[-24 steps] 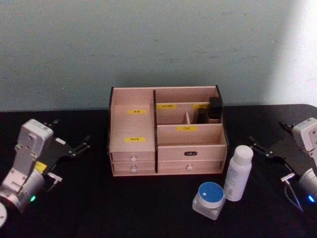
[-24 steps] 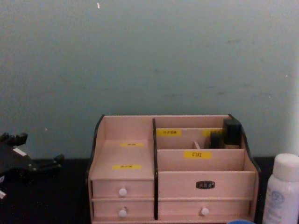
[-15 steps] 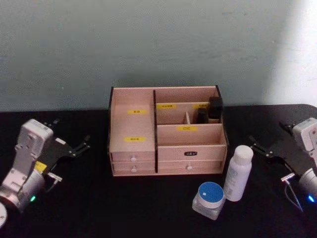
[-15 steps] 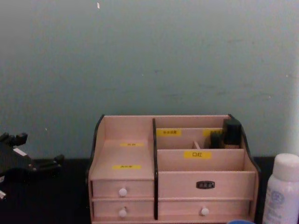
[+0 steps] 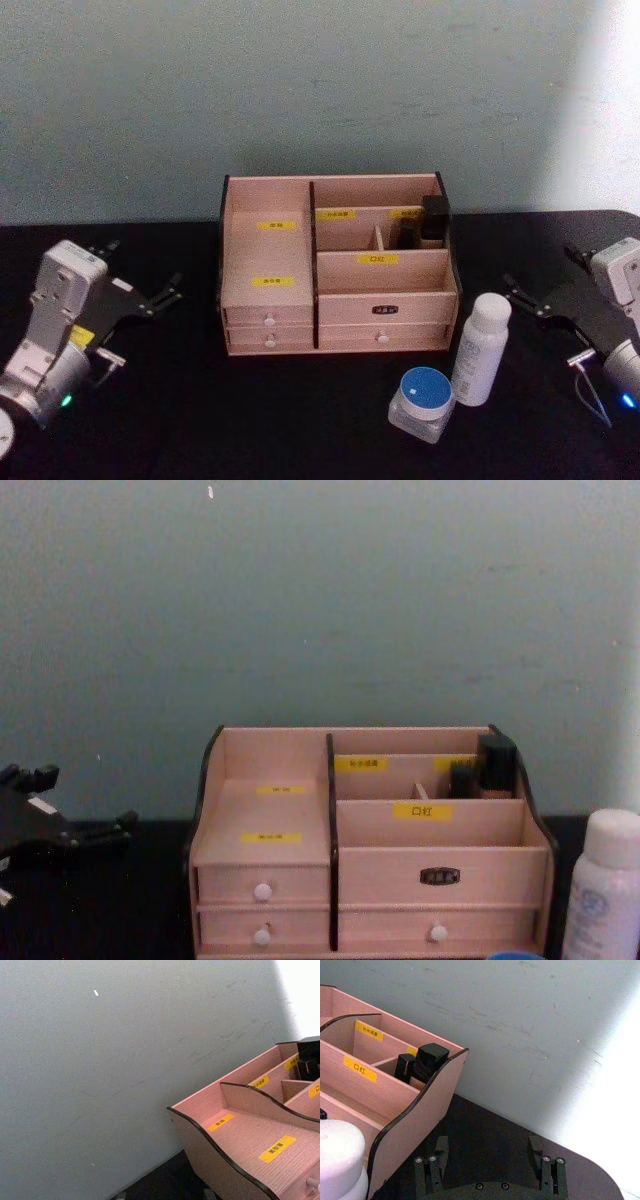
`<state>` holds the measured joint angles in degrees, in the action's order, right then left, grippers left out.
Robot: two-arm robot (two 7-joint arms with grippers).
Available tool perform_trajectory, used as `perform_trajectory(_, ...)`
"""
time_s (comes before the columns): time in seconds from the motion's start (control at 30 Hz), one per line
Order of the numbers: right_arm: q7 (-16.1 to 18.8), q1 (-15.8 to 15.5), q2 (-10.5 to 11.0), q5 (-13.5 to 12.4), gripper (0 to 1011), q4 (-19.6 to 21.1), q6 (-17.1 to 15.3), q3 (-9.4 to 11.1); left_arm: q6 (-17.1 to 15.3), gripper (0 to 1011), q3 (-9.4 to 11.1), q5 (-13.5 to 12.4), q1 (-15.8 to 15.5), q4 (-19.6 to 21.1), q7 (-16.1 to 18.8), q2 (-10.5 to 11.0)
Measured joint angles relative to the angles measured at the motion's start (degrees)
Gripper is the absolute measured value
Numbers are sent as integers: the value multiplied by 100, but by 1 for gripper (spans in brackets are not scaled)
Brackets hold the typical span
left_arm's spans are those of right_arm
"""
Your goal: Pick up the facial cleanser and watermelon frost from the table and place them into the tiered storage box.
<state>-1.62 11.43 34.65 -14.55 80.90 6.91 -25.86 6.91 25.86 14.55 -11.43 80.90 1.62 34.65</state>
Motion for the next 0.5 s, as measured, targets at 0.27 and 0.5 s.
perform_trajectory(0.27, 0, 0, 0, 0, 1002, 0, 0, 0, 0, 1002, 0, 0, 0, 0, 0, 0)
perform_trajectory(0.5, 10, -13, -12, 0, 1002, 3, 0, 23, 0, 1001, 0, 0, 0, 0, 0, 0)
